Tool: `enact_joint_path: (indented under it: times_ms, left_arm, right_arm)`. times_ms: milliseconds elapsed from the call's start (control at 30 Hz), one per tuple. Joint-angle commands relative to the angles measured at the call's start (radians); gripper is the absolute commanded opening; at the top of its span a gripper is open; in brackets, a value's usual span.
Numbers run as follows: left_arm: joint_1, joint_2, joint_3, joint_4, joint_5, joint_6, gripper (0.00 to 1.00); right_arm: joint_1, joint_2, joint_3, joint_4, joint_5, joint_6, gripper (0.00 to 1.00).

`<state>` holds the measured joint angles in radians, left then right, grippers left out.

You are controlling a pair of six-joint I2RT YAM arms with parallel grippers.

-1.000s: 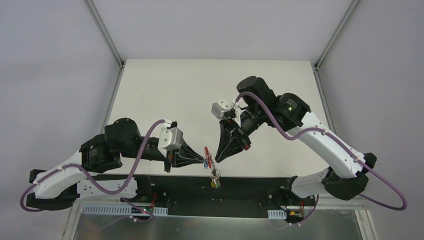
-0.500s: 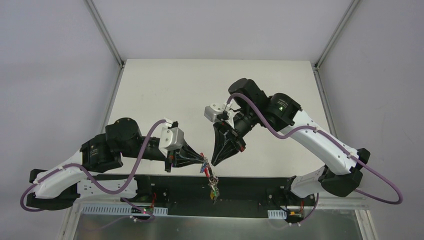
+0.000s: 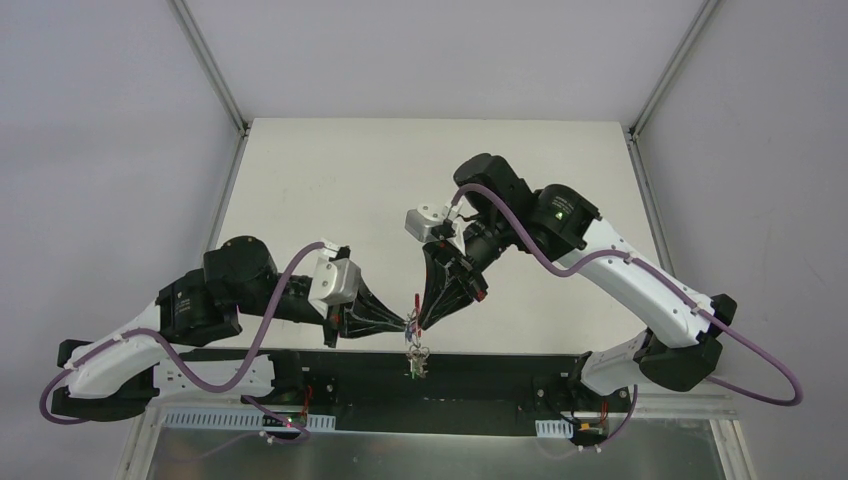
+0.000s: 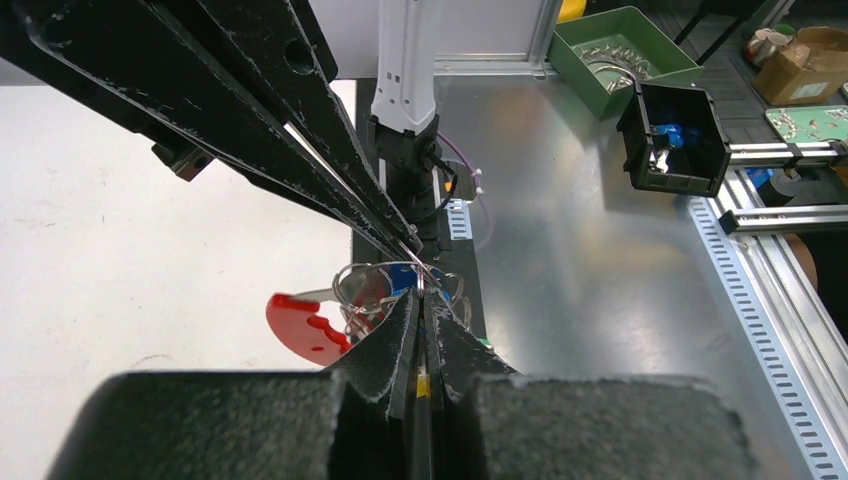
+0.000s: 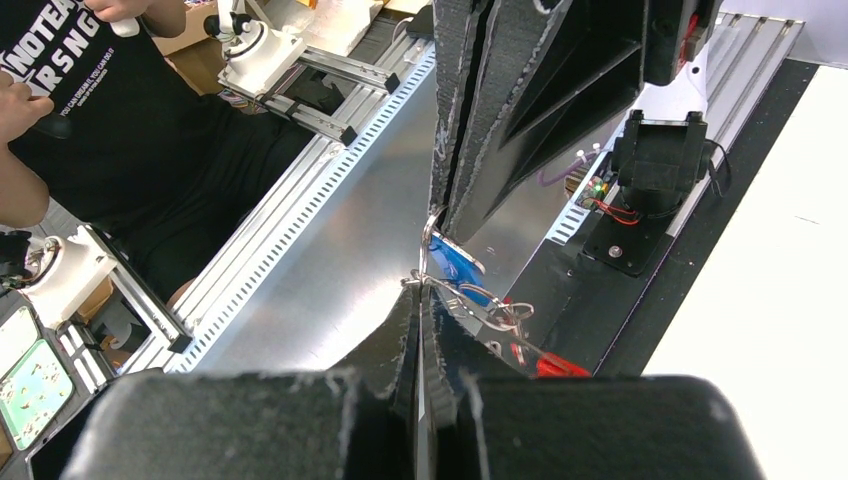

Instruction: Put the keys on the keyring

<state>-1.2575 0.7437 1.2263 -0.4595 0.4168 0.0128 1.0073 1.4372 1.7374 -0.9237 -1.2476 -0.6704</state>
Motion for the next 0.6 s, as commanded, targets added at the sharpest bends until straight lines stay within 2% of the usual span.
enact_joint_path:
  times_ms: [0, 167, 400, 567]
  left_arm:
    - [-0.006, -0.010, 0.019, 0.041, 0.051, -0.004, 0.00]
    - [-0.007, -0.019, 0.009, 0.053, 0.075, -0.007, 0.00]
    - [-0.006, -0.028, 0.002, 0.055, 0.073, -0.009, 0.00]
    - [-0.006, -0.030, -0.005, 0.056, 0.066, -0.008, 0.00]
  right_arm:
    - [0.006, -0.005, 0.044, 0.046, -0.059, -0.012, 0.00]
    - [0.006, -0.007, 0.040, 0.066, -0.053, 0.000, 0.00]
    - [0.005, -0.057, -0.051, 0.274, -0.016, 0.149, 0.00]
    - [0.006, -0.084, -0.085, 0.343, 0.024, 0.201, 0.00]
